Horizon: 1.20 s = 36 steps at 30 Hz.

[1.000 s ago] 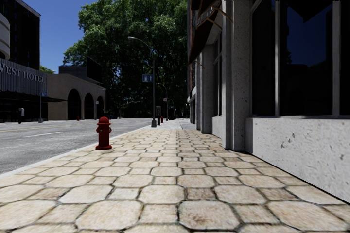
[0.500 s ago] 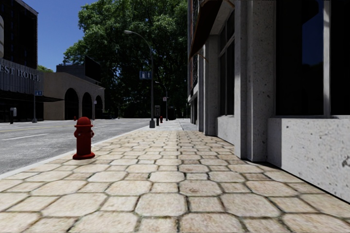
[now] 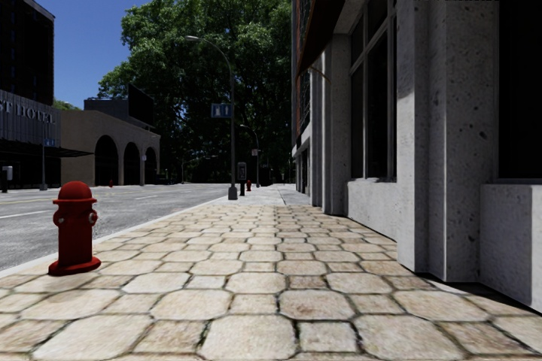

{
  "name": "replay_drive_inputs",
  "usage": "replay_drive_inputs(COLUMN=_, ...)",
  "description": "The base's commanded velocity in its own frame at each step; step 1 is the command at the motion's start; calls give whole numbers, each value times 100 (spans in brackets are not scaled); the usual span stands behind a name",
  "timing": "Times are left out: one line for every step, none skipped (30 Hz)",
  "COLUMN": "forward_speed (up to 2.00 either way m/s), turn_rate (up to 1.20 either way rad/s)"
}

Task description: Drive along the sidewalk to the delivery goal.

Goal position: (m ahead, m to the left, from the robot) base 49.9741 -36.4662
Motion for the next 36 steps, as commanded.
replay_drive_inputs(forward_speed=200, turn_rate=0)
replay_drive_inputs(forward_speed=200, turn_rate=0)
replay_drive_inputs(forward_speed=200, turn_rate=0)
replay_drive_inputs(forward_speed=200, turn_rate=0)
replay_drive_inputs(forward_speed=200, turn_rate=0)
replay_drive_inputs(forward_speed=200, turn_rate=0)
replay_drive_inputs(forward_speed=200, turn_rate=0)
replay_drive_inputs(forward_speed=200, turn_rate=0)
replay_drive_inputs(forward_speed=200, turn_rate=0)
replay_drive_inputs(forward_speed=200, turn_rate=0)
replay_drive_inputs(forward_speed=200, turn_rate=0)
replay_drive_inputs(forward_speed=200, turn_rate=0)
replay_drive_inputs(forward_speed=200, turn_rate=0)
replay_drive_inputs(forward_speed=200, turn_rate=0)
replay_drive_inputs(forward_speed=200, turn_rate=0)
replay_drive_inputs(forward_speed=200, turn_rate=0)
replay_drive_inputs(forward_speed=200, turn_rate=0)
replay_drive_inputs(forward_speed=200, turn_rate=0)
replay_drive_inputs(forward_speed=200, turn_rate=0)
replay_drive_inputs(forward_speed=200, turn_rate=0)
replay_drive_inputs(forward_speed=200, turn_rate=0)
replay_drive_inputs(forward_speed=200, turn_rate=0)
replay_drive_inputs(forward_speed=200, turn_rate=0)
replay_drive_inputs(forward_speed=200, turn_rate=0)
replay_drive_inputs(forward_speed=200, turn_rate=0)
replay_drive_inputs(forward_speed=200, turn_rate=0)
replay_drive_inputs(forward_speed=200, turn_rate=0)
replay_drive_inputs(forward_speed=200, turn_rate=0)
replay_drive_inputs(forward_speed=200, turn_rate=0)
replay_drive_inputs(forward_speed=200, turn_rate=0)
replay_drive_inputs(forward_speed=200, turn_rate=0)
replay_drive_inputs(forward_speed=200, turn_rate=0)
replay_drive_inputs(forward_speed=200, turn_rate=0)
replay_drive_inputs(forward_speed=200, turn_rate=0)
replay_drive_inputs(forward_speed=200, turn_rate=0)
replay_drive_inputs(forward_speed=200, turn_rate=0)
